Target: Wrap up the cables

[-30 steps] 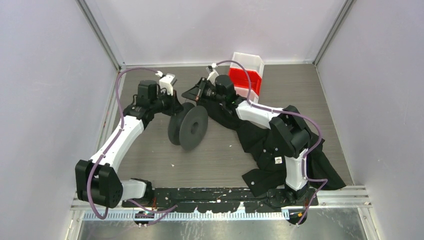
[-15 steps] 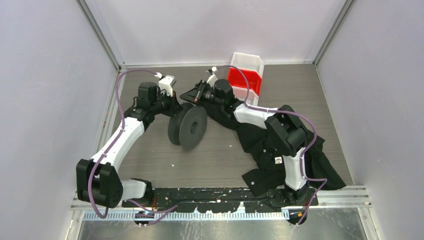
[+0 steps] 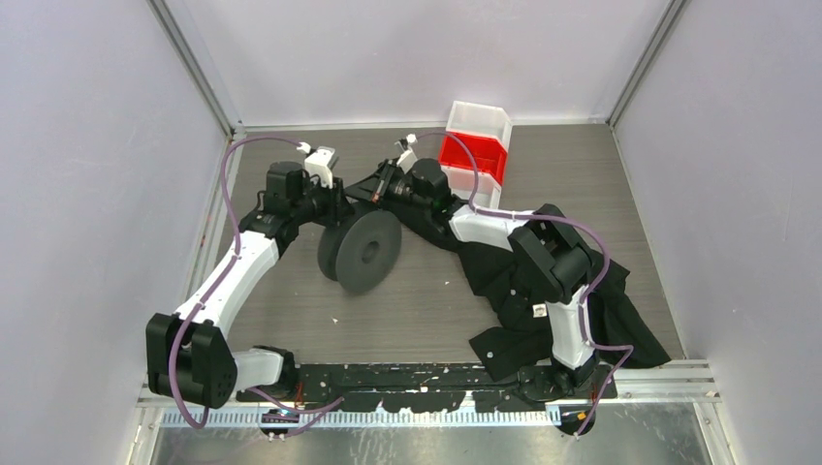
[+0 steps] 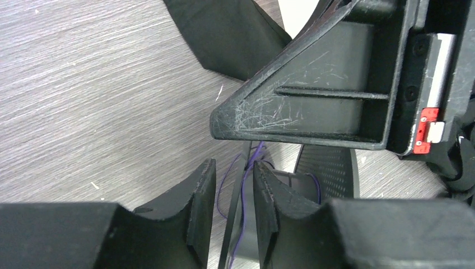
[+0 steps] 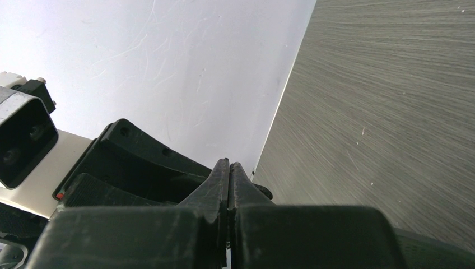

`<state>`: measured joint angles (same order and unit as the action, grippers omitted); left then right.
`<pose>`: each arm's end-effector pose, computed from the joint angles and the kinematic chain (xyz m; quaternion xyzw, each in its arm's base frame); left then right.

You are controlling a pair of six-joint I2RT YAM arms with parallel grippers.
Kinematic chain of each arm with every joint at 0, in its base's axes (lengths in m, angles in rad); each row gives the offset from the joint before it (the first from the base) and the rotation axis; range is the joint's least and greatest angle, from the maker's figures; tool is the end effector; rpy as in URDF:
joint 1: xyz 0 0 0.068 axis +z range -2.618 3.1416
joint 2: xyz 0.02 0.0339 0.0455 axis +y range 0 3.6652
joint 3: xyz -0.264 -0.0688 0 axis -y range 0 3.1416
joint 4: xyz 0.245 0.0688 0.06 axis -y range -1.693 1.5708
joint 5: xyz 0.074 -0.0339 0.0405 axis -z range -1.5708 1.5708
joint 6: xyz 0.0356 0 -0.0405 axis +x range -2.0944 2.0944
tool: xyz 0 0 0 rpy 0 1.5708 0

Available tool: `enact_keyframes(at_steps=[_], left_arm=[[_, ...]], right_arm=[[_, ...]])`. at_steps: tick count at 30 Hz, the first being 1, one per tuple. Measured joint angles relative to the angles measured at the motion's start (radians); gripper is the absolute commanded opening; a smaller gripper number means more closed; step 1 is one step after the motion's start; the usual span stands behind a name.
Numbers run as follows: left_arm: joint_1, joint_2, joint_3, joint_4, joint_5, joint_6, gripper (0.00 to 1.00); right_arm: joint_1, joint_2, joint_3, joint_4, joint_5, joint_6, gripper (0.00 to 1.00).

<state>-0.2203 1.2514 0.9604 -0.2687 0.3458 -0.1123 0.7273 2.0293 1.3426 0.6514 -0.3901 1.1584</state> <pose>0.2707 -0.0730 0.2943 0.1297 0.8561 -0.2274 0.4456 0.3430 0.3234 0.2375 0.0195 0.7183 0.6333 0.2874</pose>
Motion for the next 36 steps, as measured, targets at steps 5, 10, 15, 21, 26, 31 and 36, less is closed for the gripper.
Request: enact_keyframes(at_steps=[5, 10, 15, 21, 26, 31, 36], left_arm=[[0.0, 0.0, 0.0, 0.0, -0.005, -0.007, 0.38], [0.0, 0.0, 0.0, 0.0, -0.006, -0.011, 0.36], [0.0, 0.0, 0.0, 0.0, -0.006, -0.011, 0.28], [0.0, 0.0, 0.0, -0.001, -0.006, -0.011, 0.26], [0.0, 0.001, 0.0, -0.001, -0.006, -0.013, 0.23], [0.0, 0.002, 0.0, -0.002, -0.005, -0.019, 0.01], [0.0, 0.002, 0.0, -0.003, -0.005, -0.017, 0.01]], right_arm=[[0.001, 0.018, 0.0, 0.016, 0.0, 0.021, 0.01], [0.003, 0.029, -0.002, 0.032, 0.0, 0.039, 0.01], [0.007, 0.038, -0.002, 0.068, -0.005, 0.073, 0.01], [0.008, 0.072, -0.002, 0.144, -0.012, 0.138, 0.01], [0.011, 0.086, -0.002, 0.149, -0.024, 0.158, 0.01], [0.013, 0.087, -0.002, 0.15, -0.032, 0.159, 0.01], [0.012, 0.087, -0.002, 0.15, -0.033, 0.16, 0.01]])
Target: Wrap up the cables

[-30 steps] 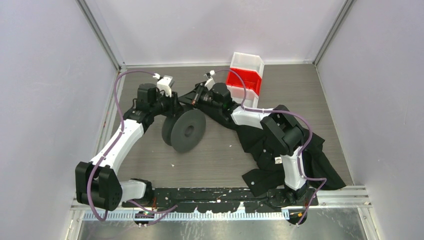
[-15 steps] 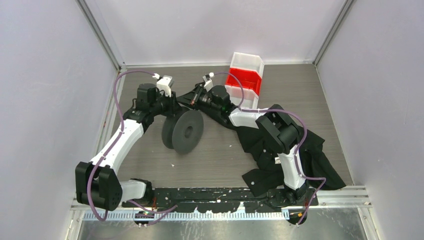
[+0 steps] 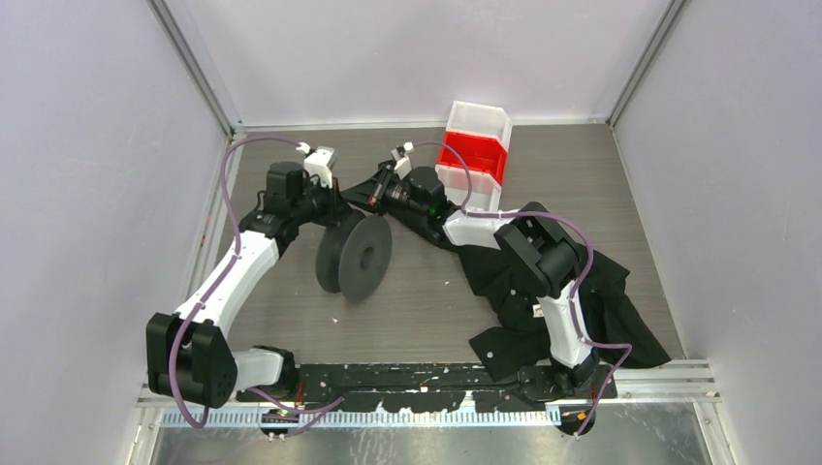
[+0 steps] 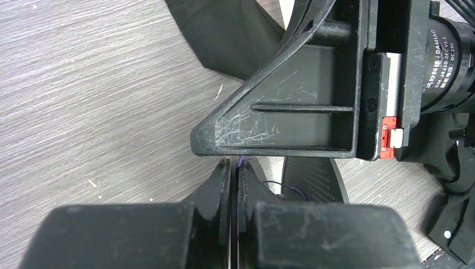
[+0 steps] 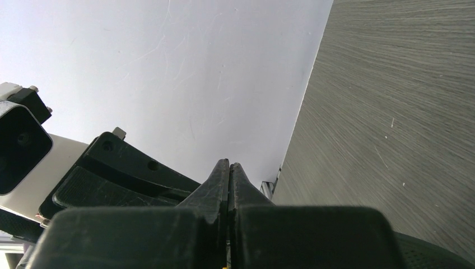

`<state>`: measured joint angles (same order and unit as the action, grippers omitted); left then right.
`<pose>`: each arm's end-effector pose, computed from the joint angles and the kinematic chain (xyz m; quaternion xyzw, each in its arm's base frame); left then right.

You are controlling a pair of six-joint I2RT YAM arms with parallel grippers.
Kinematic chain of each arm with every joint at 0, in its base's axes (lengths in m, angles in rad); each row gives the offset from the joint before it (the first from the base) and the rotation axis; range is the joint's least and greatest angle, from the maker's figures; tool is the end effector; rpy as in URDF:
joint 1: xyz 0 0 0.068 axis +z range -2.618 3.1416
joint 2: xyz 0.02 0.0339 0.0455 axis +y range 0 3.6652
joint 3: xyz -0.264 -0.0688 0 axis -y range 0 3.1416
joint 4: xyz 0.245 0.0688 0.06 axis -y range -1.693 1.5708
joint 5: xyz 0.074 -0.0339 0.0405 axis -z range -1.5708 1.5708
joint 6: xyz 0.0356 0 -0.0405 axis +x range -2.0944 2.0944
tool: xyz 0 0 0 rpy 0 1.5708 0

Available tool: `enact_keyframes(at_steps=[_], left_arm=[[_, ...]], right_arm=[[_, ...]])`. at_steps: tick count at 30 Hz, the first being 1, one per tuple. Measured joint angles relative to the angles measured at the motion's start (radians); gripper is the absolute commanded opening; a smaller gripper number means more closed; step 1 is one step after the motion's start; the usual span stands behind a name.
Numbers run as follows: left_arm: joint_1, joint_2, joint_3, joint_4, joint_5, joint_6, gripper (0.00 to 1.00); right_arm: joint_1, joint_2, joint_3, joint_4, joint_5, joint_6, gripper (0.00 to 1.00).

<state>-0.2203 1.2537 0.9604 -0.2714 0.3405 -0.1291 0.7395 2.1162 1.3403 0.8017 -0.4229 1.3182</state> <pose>0.2710 -0.0729 0.2934 0.1210 0.8588 -0.2288 0.4421 0.3450 0.3345 0.2132 0.0506 0.6969 0.6754 0.2357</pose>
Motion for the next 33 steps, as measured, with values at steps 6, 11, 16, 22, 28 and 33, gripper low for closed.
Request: enact_keyframes(at_steps=[6, 11, 16, 22, 28, 33], left_arm=[[0.0, 0.0, 0.0, 0.0, 0.0, 0.001, 0.01], [0.0, -0.004, 0.002, -0.01, -0.006, 0.004, 0.0], [0.0, -0.013, 0.006, -0.028, -0.009, 0.006, 0.01], [0.0, -0.024, 0.017, -0.048, -0.02, 0.006, 0.01], [0.0, -0.058, 0.079, -0.093, -0.058, 0.029, 0.0], [0.0, -0.14, 0.056, -0.075, -0.093, 0.04, 0.01]], right_arm=[[0.0, 0.0, 0.0, 0.002, -0.001, 0.007, 0.45], [-0.015, -0.003, -0.001, -0.026, 0.012, -0.015, 0.79], [-0.063, -0.068, -0.027, -0.191, 0.061, -0.112, 0.89], [-0.166, -0.201, -0.052, -0.349, 0.145, -0.214, 0.93], [-0.225, -0.372, -0.103, -0.512, 0.257, -0.336, 0.93], [-0.199, -0.445, -0.103, -0.638, 0.272, -0.405, 0.93]])
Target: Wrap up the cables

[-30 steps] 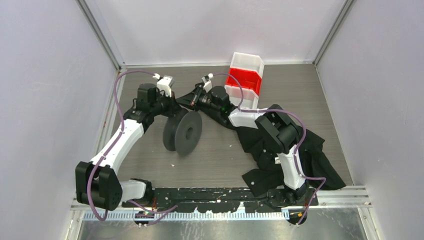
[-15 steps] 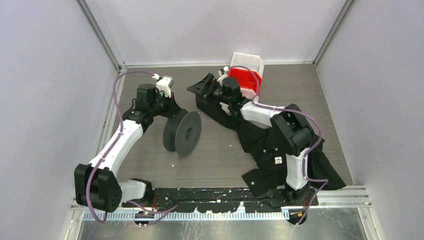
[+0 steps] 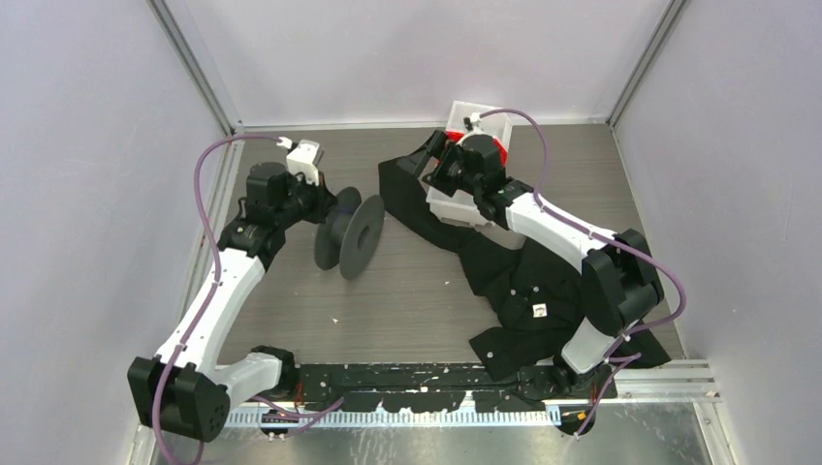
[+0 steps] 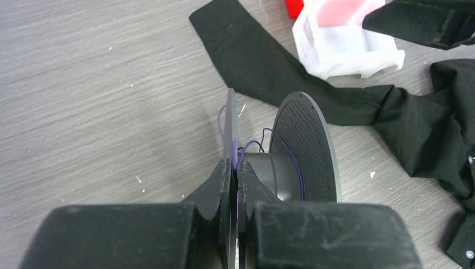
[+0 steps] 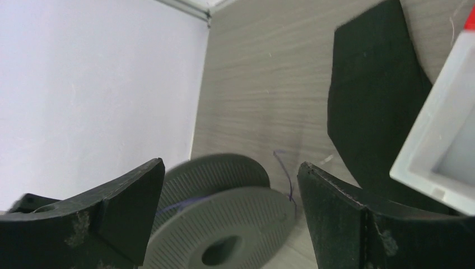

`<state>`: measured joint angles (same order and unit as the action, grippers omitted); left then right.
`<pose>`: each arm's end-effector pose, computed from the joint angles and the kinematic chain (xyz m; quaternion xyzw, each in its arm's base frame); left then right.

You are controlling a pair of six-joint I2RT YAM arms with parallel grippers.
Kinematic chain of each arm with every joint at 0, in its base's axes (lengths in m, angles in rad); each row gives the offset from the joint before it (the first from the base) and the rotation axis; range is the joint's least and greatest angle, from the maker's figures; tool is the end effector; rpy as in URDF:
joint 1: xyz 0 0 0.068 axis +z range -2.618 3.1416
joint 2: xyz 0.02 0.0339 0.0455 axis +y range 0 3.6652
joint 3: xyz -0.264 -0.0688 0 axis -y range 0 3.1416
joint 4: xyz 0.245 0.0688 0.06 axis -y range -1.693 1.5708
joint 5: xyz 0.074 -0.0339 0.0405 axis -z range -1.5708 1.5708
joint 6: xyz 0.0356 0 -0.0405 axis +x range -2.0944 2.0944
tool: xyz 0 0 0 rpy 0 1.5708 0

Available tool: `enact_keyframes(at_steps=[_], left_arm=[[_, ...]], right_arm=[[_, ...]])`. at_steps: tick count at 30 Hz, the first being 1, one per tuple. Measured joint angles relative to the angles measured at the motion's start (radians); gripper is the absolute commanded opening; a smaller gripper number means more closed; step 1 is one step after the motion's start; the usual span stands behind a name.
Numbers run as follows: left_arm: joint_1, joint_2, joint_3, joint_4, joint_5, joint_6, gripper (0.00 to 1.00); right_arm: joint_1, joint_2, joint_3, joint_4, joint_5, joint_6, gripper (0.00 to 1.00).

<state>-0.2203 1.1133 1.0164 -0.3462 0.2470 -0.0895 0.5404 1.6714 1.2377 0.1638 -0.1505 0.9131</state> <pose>0.2431 -0.0634 0.3398 0.1205 0.8327 -0.1847 0.5080 0.3396 0.2100 0.2985 0.1023 0.7883 0.4459 0.4115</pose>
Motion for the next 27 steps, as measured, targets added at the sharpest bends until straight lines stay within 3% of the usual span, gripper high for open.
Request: enact_keyframes(at_steps=[6, 9, 19, 27], left_arm=[[0.0, -0.063, -0.139, 0.04, -0.065, -0.004, 0.0], [0.0, -0.068, -0.183, 0.135, -0.105, -0.011, 0.01], [0.0, -0.089, -0.206, 0.157, -0.155, -0.016, 0.01], [0.0, -0.104, -0.206, 0.129, -0.158, -0.017, 0.09]], right_arm=[[0.082, -0.007, -0.001, -0.144, 0.005, -0.021, 0.94], [0.121, -0.007, -0.002, -0.177, 0.004, -0.019, 0.94], [0.221, 0.011, 0.073, -0.268, 0.035, 0.006, 0.95], [0.251, 0.045, 0.134, -0.301, 0.064, 0.034, 0.95]])
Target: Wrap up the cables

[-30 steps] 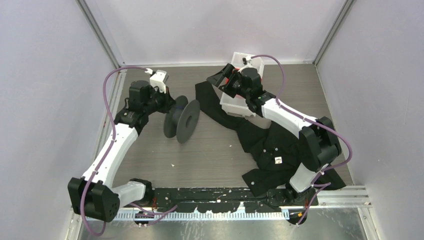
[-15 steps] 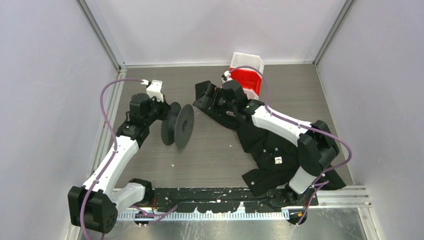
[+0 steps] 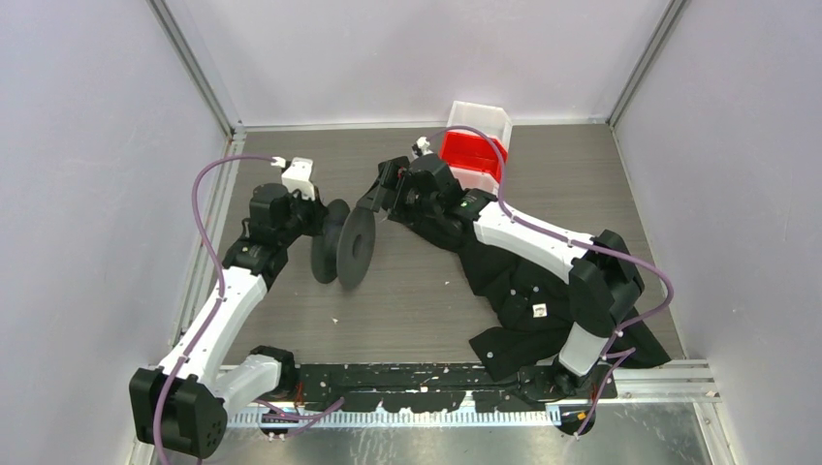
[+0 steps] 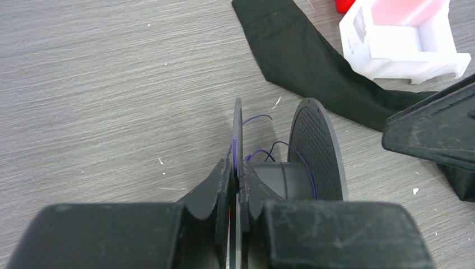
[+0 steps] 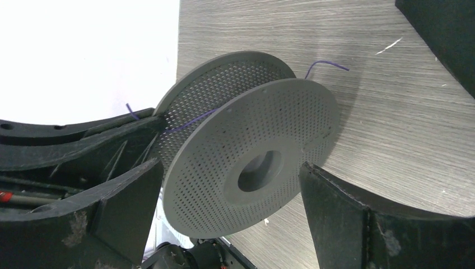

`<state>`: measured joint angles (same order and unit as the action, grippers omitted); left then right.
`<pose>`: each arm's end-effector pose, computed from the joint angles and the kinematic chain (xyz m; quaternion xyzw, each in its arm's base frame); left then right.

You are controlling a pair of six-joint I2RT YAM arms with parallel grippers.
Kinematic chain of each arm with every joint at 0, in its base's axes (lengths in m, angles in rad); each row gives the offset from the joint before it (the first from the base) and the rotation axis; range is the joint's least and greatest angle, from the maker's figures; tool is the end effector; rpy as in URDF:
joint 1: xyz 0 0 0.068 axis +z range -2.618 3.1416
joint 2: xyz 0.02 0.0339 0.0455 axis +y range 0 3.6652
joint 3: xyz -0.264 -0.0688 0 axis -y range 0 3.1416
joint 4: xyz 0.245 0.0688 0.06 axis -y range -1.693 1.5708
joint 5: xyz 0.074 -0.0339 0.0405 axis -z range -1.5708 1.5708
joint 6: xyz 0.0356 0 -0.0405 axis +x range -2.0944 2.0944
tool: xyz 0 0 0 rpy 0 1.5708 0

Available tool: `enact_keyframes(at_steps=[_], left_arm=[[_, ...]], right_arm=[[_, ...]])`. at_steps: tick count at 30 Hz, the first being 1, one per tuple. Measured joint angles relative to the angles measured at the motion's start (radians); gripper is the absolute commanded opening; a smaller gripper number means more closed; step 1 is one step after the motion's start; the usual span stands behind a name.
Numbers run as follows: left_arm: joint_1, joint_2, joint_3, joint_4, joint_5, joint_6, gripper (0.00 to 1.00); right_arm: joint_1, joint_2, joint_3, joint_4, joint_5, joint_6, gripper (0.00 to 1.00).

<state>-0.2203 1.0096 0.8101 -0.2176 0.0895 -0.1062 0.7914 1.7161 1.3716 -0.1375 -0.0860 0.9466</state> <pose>0.2253 -0.0537 0.3029 0.0721 0.8346 -0.1255 0.5315 0.2832 0.2910 0.2977 0.0441 0.8538 0.4189 0.3060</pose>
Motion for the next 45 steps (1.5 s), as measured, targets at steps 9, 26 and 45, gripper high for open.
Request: enact_keyframes(at_steps=[9, 26, 45], left_arm=[[0.0, -0.002, 0.0, -0.028, 0.0, -0.004, 0.16], [0.0, -0.002, -0.006, -0.095, -0.011, -0.021, 0.0], [0.0, 0.109, 0.695, -0.444, -0.146, -0.127, 0.01]], right_arm=[[-0.001, 0.011, -0.001, -0.01, 0.011, 0.018, 0.95], [-0.001, 0.011, -0.014, 0.01, 0.011, 0.032, 0.95], [-0.134, -0.318, -0.316, 0.006, 0.298, -0.134, 1.0]])
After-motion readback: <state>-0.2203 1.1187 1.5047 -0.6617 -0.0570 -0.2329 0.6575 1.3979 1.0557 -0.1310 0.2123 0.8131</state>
